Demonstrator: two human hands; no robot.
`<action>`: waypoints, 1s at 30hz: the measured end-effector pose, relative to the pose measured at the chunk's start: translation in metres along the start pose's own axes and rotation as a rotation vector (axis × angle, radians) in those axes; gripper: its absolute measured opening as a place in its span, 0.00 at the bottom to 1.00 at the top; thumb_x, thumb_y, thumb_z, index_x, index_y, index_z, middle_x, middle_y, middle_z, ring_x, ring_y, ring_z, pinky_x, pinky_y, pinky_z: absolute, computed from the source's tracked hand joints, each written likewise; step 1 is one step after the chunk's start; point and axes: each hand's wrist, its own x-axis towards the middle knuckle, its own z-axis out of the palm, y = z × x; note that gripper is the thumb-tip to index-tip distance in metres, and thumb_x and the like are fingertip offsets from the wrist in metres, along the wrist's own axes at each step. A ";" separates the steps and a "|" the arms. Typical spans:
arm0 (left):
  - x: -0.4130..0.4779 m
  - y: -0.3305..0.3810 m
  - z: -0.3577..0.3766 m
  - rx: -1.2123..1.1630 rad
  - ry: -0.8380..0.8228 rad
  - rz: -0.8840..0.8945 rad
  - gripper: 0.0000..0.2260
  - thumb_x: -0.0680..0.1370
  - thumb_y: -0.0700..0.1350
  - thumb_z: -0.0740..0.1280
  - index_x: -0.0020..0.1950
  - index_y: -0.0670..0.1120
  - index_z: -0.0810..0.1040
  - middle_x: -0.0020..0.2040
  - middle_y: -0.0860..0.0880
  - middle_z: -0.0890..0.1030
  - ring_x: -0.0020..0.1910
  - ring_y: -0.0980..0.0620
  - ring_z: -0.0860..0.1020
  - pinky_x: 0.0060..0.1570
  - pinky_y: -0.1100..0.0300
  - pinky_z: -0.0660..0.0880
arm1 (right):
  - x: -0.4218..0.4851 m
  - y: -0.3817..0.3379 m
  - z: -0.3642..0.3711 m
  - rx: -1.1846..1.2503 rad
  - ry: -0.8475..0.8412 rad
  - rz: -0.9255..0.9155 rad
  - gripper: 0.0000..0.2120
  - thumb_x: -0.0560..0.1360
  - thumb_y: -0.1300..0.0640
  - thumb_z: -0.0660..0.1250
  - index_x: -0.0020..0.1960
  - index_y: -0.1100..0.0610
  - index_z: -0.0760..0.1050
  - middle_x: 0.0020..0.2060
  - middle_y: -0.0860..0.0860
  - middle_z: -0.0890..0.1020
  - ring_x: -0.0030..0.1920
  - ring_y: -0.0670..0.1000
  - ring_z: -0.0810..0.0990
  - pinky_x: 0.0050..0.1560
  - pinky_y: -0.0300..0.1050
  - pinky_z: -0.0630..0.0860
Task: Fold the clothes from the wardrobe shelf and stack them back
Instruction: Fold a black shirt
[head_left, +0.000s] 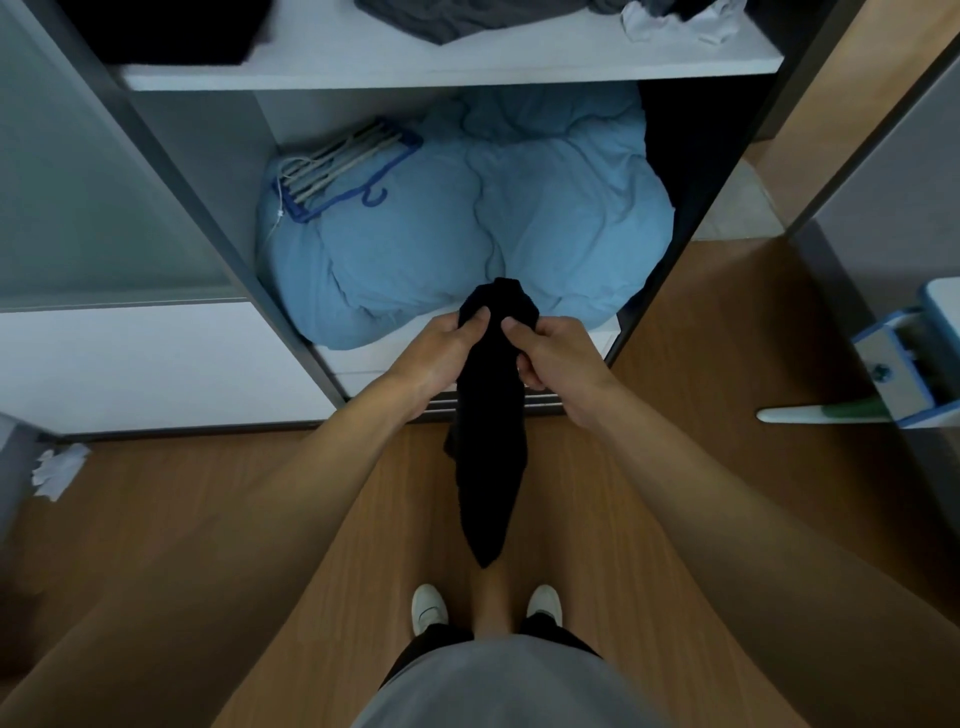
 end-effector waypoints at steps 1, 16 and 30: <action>-0.001 0.002 0.001 0.021 0.006 0.005 0.17 0.84 0.57 0.58 0.57 0.49 0.81 0.46 0.53 0.86 0.45 0.56 0.84 0.42 0.65 0.76 | 0.000 -0.001 0.001 -0.039 -0.010 -0.020 0.12 0.82 0.55 0.65 0.45 0.63 0.76 0.27 0.53 0.75 0.24 0.46 0.72 0.25 0.36 0.69; -0.009 -0.002 -0.011 -0.083 -0.208 0.118 0.17 0.77 0.43 0.72 0.64 0.53 0.76 0.57 0.54 0.85 0.58 0.55 0.82 0.52 0.67 0.77 | -0.003 -0.013 -0.004 -0.107 0.025 -0.177 0.17 0.78 0.56 0.69 0.45 0.73 0.79 0.38 0.66 0.81 0.38 0.49 0.79 0.40 0.39 0.74; -0.004 0.012 -0.011 0.142 -0.109 0.173 0.15 0.76 0.34 0.64 0.58 0.49 0.80 0.49 0.46 0.85 0.49 0.46 0.84 0.53 0.50 0.78 | 0.001 -0.012 -0.026 -0.575 -0.104 -0.527 0.18 0.74 0.66 0.70 0.61 0.55 0.71 0.62 0.49 0.76 0.62 0.46 0.74 0.61 0.32 0.68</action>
